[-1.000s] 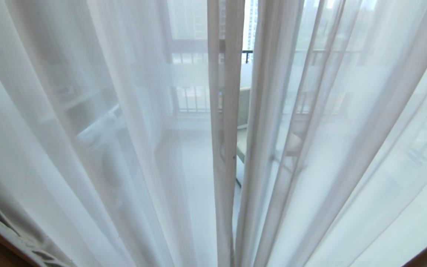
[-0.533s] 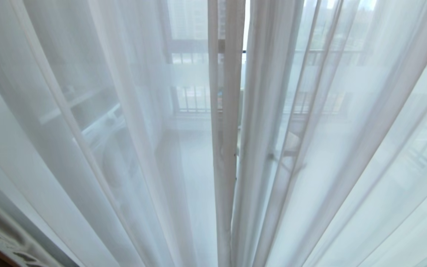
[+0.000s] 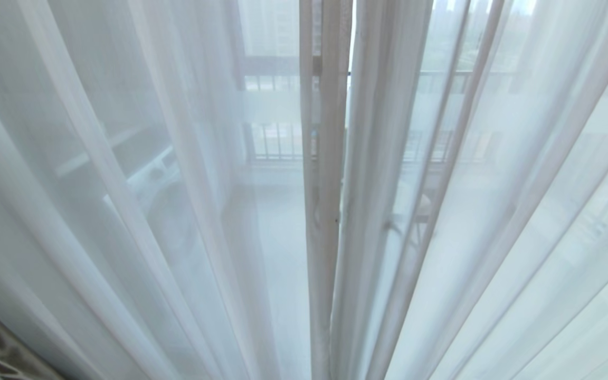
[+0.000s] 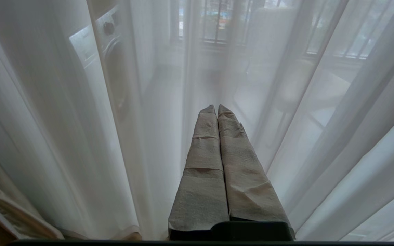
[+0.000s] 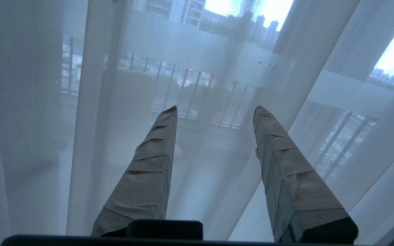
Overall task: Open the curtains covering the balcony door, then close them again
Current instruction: Pull the outer curtains open on both sides
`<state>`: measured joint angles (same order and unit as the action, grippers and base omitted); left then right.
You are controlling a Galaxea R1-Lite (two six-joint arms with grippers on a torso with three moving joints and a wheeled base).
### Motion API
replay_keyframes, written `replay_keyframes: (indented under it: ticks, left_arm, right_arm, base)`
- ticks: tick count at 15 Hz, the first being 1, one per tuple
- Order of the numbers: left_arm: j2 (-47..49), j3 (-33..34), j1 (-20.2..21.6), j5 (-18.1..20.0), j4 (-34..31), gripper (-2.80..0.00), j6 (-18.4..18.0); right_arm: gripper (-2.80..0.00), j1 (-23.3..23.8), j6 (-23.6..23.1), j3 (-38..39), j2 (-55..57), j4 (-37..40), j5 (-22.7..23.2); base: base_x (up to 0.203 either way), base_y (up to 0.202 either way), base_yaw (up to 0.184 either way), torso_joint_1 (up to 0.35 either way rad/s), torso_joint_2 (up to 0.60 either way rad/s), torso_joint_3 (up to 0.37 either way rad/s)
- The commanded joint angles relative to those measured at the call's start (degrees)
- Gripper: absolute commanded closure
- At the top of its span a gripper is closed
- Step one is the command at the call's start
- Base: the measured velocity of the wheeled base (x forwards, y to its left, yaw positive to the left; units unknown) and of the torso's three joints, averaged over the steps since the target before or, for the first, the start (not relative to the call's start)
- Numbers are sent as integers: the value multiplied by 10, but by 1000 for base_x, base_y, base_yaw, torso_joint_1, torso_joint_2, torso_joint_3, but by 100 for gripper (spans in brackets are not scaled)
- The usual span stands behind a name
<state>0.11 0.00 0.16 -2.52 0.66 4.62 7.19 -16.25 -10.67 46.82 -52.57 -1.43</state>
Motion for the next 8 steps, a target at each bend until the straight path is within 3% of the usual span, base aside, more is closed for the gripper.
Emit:
replay_keyframes:
  ticks: [1, 8]
  left_arm:
    - [0, 0, 0, 0, 0, 0, 0]
    - [0, 0, 0, 0, 0, 0, 0]
  right_arm:
    - [0, -11, 0, 22, -13, -1, 0]
    - [0, -36, 7, 93, -82, 63, 2]
  base:
    - [0, 0, 0, 0, 0, 0]
    - [0, 0, 0, 0, 0, 0]
